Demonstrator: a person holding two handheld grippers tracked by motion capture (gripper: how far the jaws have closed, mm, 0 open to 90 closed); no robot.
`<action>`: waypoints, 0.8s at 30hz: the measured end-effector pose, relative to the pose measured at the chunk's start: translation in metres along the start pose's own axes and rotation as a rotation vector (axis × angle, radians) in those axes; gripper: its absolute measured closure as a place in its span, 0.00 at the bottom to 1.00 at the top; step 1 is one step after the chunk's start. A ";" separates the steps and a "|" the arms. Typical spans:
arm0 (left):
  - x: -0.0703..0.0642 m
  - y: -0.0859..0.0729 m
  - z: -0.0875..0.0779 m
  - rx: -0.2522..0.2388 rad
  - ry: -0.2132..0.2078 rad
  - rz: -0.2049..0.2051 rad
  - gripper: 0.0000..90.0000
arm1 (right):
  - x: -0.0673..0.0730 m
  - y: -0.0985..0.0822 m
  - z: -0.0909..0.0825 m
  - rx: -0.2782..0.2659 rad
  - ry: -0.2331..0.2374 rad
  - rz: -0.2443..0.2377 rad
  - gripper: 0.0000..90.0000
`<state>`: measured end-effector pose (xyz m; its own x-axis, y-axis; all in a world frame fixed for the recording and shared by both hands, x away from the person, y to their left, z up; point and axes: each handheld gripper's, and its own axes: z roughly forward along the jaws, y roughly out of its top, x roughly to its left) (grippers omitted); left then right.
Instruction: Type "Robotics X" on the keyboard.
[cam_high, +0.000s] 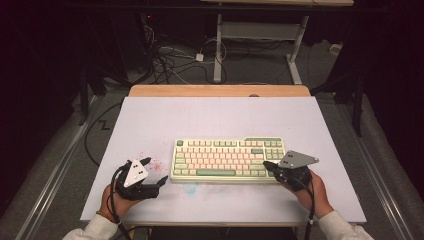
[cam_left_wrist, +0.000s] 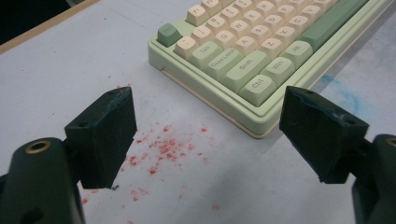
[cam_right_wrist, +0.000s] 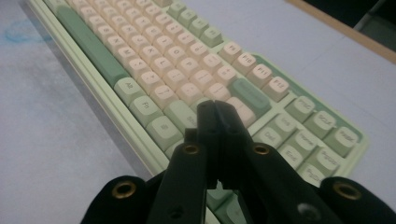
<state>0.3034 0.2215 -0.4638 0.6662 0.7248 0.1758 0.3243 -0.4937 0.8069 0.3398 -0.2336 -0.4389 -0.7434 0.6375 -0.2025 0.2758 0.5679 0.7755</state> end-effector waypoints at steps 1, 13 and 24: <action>0.000 0.000 0.000 0.000 -0.001 -0.002 0.20 | 0.000 0.001 0.004 0.010 0.004 -0.003 1.00; 0.000 0.000 0.000 0.009 -0.008 0.001 0.20 | 0.004 0.006 0.026 0.074 0.012 -0.028 1.00; -0.001 0.002 -0.001 0.004 -0.024 0.002 0.26 | 0.003 0.006 0.031 0.108 0.006 -0.032 1.00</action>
<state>0.3025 0.2200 -0.4624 0.6826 0.7121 0.1642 0.3255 -0.4974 0.8042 0.3583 -0.2126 -0.4535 -0.7561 0.6156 -0.2220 0.3163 0.6408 0.6996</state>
